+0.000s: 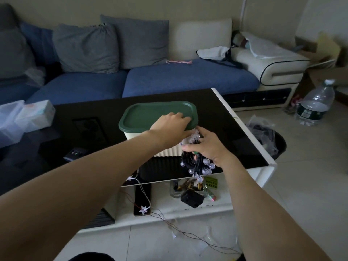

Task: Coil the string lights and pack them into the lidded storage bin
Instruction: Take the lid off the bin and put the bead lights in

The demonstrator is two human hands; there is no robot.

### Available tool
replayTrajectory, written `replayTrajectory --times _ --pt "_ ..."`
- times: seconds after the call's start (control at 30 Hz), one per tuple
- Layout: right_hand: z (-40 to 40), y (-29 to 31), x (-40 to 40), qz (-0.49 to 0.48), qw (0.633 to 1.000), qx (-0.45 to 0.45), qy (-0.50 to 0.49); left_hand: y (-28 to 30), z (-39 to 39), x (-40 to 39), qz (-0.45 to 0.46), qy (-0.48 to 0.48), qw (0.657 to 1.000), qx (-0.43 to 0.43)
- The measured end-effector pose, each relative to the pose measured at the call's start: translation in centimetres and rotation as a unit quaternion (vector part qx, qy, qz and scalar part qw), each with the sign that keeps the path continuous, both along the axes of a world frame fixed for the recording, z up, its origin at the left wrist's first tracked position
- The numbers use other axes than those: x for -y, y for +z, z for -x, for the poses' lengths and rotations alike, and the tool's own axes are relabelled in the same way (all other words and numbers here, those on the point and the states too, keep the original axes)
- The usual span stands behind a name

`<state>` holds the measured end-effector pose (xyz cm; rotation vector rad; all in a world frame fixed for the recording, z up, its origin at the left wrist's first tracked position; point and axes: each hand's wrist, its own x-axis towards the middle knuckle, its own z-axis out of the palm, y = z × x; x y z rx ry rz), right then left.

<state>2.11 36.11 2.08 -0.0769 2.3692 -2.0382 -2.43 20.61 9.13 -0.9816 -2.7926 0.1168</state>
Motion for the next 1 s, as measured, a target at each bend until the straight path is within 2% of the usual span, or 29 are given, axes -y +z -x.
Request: replayTrajectory --times 0.13,0.37,0.47,0.57,0.67,0.77,0.83,0.93,1.0 --pt "0.8 -0.4 0.3 0.037 0.998 -0.020 -0.037 -1.4 -0.1 0.4 0.001 -0.017 0.999 -0.029" --pt "0.8 -1.0 1.2 -0.044 0.996 -0.068 -0.049 -2.3 0.1 1.0 0.044 -0.052 0.990 -0.119" --pt "0.7 -0.8 1.3 -0.054 0.995 -0.061 -0.052 -1.9 -0.2 1.0 0.025 -0.048 0.994 -0.094" --pt "0.7 -0.8 1.3 -0.054 0.996 -0.049 -0.051 -0.9 -0.9 0.8 -0.040 -0.048 0.996 -0.063" --pt "0.7 -0.9 1.1 -0.065 0.995 -0.046 -0.053 0.9 -0.8 0.9 -0.115 -0.003 0.993 -0.038" --pt "0.6 -1.0 1.0 -0.064 0.996 -0.032 -0.044 2.3 -0.6 1.3 -0.123 0.013 0.992 -0.012" --pt "0.5 -0.8 1.1 -0.071 0.996 -0.032 -0.041 3.1 -0.4 1.9 -0.169 0.000 0.984 -0.054" --pt "0.2 -0.3 1.0 -0.073 0.995 -0.040 -0.048 4.7 0.5 3.4 -0.257 0.004 0.953 -0.163" --pt "0.2 -0.3 1.0 -0.071 0.995 -0.035 -0.054 5.3 1.1 5.3 -0.254 0.032 0.939 -0.230"
